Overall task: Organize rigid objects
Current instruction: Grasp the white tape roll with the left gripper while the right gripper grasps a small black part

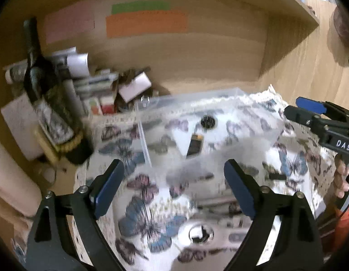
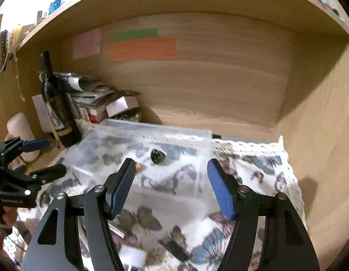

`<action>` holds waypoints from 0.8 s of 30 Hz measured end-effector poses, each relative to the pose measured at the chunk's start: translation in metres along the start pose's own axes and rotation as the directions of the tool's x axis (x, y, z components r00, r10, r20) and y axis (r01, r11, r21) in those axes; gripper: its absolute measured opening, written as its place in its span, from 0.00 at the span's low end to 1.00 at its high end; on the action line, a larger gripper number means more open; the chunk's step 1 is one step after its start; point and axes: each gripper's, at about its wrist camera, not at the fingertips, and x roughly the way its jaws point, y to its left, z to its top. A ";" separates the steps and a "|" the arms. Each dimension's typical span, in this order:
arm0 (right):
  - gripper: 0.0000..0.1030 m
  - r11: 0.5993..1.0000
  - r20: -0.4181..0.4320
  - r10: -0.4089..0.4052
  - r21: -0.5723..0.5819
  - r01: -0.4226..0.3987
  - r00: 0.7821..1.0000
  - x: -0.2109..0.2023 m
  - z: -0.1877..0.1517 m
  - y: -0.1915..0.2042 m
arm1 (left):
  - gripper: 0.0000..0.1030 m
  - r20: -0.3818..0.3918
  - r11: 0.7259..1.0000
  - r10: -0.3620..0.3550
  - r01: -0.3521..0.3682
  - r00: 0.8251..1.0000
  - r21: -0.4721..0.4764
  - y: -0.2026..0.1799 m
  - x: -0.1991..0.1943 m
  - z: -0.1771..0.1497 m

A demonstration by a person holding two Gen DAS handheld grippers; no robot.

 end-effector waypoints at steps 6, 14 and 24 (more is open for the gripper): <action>0.61 0.999 -0.073 -0.024 0.040 0.027 0.997 0.002 -0.037 -0.012 | 0.88 -0.078 0.999 -0.039 0.039 0.996 -0.002 -0.006 0.007 -0.034; 0.61 0.998 -0.233 -0.005 0.059 0.019 0.972 0.027 -0.082 -0.022 | 0.88 -0.160 0.996 -0.080 0.083 0.984 0.012 -0.017 0.024 -0.064; 0.29 1.000 -0.301 0.029 0.007 -0.028 0.953 0.043 -0.099 -0.011 | 0.65 -0.178 0.984 -0.178 0.172 0.968 -0.046 -0.019 0.033 -0.069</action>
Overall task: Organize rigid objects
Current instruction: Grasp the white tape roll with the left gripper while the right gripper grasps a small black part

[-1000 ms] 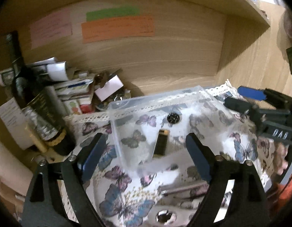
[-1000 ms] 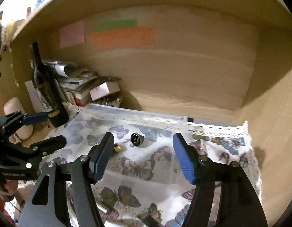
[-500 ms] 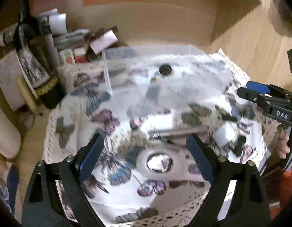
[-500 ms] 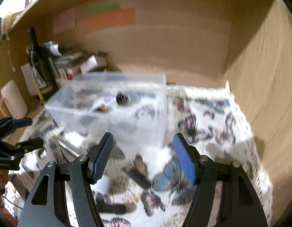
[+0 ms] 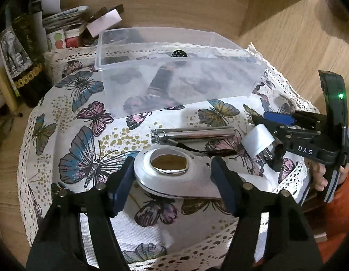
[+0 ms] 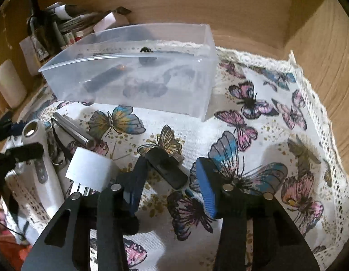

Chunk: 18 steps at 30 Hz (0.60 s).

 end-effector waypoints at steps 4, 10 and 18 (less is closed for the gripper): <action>0.17 1.000 0.014 0.002 0.007 -0.002 1.000 -0.002 -0.001 -0.001 | 0.62 0.012 1.000 0.011 -0.011 1.000 -0.027 0.005 -0.005 -0.002; 0.17 0.998 0.054 0.007 0.055 -0.010 0.999 -0.010 0.001 -0.006 | 0.62 0.055 0.996 0.082 -0.079 0.995 -0.039 0.011 -0.022 -0.009; 0.17 0.998 0.151 -0.008 0.064 -0.001 0.989 -0.040 0.008 -0.006 | 0.62 0.127 0.989 0.109 -0.095 0.986 -0.114 0.029 -0.049 -0.002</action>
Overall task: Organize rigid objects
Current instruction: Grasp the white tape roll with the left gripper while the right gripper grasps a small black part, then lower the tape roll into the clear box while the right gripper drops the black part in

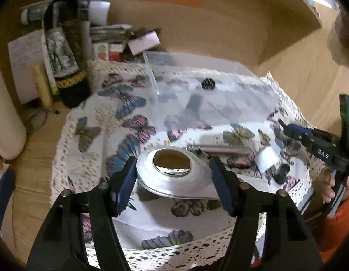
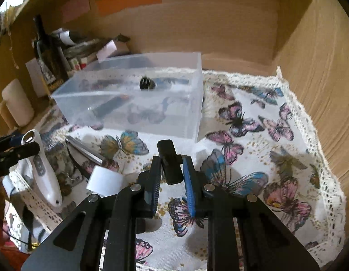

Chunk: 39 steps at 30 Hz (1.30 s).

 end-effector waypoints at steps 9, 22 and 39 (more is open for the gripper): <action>0.17 1.000 0.114 0.001 0.009 -0.002 0.994 -0.026 0.023 0.000 | 0.62 0.150 0.999 0.002 0.004 0.989 -0.044 0.006 -0.027 0.043; 0.17 0.999 0.226 0.032 -0.031 -0.025 0.974 -0.026 0.074 0.012 | 0.62 0.191 0.994 0.091 -0.077 0.977 -0.083 0.005 0.009 0.110; 0.17 0.992 0.021 0.012 -0.123 -0.010 1.000 0.065 0.099 0.019 | 0.62 0.029 0.990 0.116 -0.118 0.993 0.071 -0.046 0.108 0.112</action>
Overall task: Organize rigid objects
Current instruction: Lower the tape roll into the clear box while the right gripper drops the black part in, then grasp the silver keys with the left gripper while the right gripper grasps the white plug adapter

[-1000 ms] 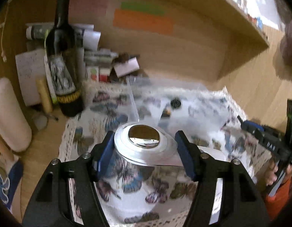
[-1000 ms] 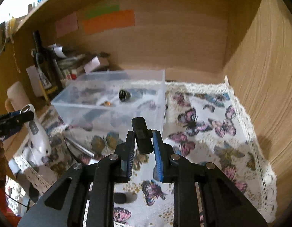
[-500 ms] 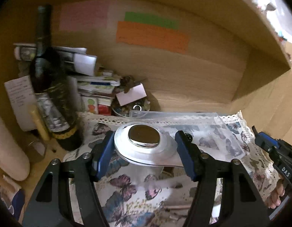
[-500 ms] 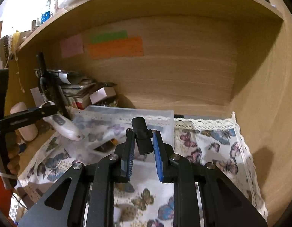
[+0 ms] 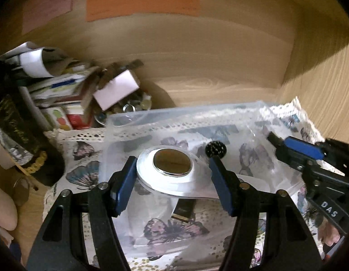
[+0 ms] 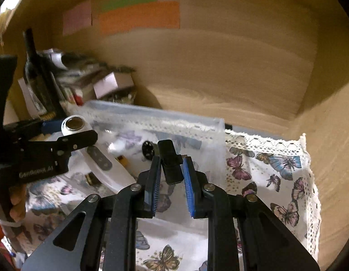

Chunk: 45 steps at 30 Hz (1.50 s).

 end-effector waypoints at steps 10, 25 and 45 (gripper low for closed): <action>0.17 0.999 -0.095 -0.028 -0.025 0.026 0.995 0.035 0.002 0.001 | 0.62 -0.036 0.999 0.026 -0.025 0.999 0.030 -0.013 0.013 -0.010; 0.36 1.000 -0.022 -0.006 0.002 0.006 1.000 -0.008 0.000 0.009 | 0.69 0.035 1.000 -0.014 0.014 0.999 0.005 -0.003 -0.035 -0.002; 0.51 1.000 0.078 0.022 -0.018 -0.021 0.997 -0.088 -0.062 0.046 | 0.92 0.006 0.999 -0.029 0.029 1.000 0.024 0.022 -0.097 -0.076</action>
